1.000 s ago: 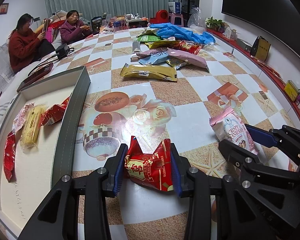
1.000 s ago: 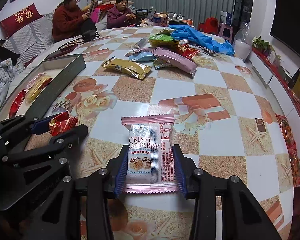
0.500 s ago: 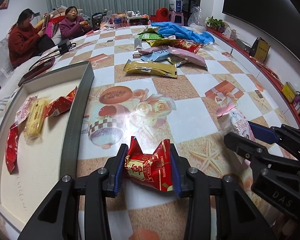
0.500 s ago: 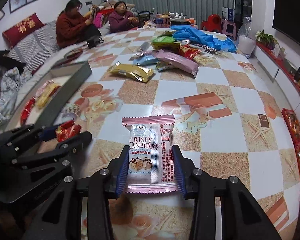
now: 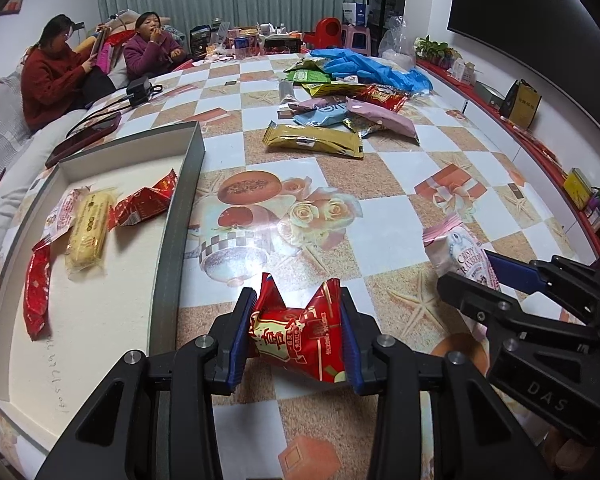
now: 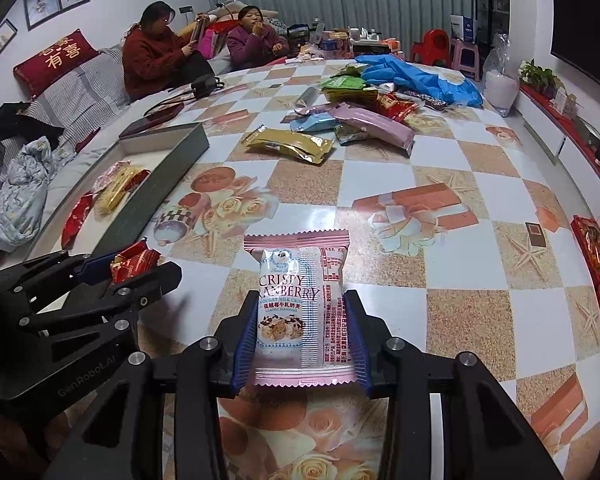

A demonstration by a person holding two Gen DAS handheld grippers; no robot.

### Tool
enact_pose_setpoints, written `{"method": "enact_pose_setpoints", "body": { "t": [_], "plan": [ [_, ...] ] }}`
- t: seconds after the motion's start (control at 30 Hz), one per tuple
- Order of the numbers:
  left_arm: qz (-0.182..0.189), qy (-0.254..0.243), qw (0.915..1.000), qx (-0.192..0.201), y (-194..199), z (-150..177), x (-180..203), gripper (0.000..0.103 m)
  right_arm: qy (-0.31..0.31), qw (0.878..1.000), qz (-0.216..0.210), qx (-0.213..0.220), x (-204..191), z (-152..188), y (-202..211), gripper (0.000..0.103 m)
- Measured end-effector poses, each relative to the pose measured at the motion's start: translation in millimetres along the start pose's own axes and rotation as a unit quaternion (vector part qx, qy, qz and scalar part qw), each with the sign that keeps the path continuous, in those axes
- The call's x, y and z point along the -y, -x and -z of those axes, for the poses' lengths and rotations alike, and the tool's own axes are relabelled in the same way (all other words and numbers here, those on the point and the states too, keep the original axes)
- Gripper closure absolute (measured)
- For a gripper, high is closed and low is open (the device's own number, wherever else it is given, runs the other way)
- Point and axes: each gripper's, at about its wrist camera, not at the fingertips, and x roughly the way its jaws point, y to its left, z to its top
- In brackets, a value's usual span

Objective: Organize snacks
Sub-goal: 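Carry the red packet and pink cranberry bar toward the box lid with both grippers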

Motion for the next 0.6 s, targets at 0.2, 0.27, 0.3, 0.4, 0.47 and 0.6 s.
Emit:
{"method": "enact_pose_setpoints", "body": {
  "t": [0.2, 0.27, 0.3, 0.4, 0.47, 0.6],
  "plan": [
    [0.000, -0.002, 1.0000, -0.008, -15, -2, 3, 0.061, -0.007, 1.000, 0.024, -0.012, 11, -8, -16, 0.060],
    [0.002, -0.008, 1.0000, -0.002, -15, 0, 4, 0.061, -0.004, 1.000, 0.027, -0.011, 11, -8, -16, 0.060],
    [0.002, -0.008, 1.0000, 0.000, -15, 1, 4, 0.061, 0.001, 0.999, 0.032, -0.008, 9, -7, -16, 0.060],
    [0.003, -0.008, 0.9999, 0.007, -14, 3, 4, 0.060, 0.016, 0.999, 0.045, 0.000, 3, -3, -17, 0.060],
    [0.003, -0.009, 0.9999, 0.008, -14, 3, 4, 0.060, 0.020, 0.999, 0.046, 0.000, 1, -3, -17, 0.059],
    [0.004, -0.009, 0.9999, 0.009, -14, 3, 4, 0.060, 0.018, 0.999, 0.044, 0.002, 2, -3, -17, 0.059]
  ]
}}
